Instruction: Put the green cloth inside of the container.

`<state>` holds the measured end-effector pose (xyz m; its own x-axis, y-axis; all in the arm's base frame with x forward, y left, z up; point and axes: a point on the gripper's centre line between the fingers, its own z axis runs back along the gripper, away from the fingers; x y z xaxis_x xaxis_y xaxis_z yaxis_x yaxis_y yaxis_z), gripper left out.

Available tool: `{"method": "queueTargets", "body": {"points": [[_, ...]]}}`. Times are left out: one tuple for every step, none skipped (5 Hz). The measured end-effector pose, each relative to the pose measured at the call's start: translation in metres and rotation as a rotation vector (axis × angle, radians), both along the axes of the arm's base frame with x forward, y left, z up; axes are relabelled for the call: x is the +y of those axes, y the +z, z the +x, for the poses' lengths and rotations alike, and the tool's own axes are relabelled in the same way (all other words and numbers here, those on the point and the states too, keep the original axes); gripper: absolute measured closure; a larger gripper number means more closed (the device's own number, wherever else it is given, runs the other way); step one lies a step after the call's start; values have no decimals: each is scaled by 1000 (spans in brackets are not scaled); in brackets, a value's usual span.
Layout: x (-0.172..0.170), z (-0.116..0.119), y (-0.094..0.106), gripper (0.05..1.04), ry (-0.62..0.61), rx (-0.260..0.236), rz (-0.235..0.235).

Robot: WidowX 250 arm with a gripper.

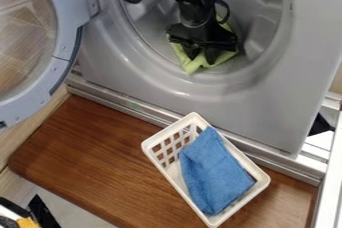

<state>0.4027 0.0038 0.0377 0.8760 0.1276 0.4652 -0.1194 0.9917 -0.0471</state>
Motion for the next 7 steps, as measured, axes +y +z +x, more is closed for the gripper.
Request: {"method": "queueTargets", "body": {"points": [[0,-2,-1,924,-2,3,2],[-1,-2,-2,992,-3,2,1],[-4,-3,3,996,-11,-3,5],[-8,-7,19,996,-13,-27,28],[-15,-19,53,996,-7,-87,55],[-22,-37,77,996,9,-135,61],[-34,-59,79,996,-4,-120,57]]}}
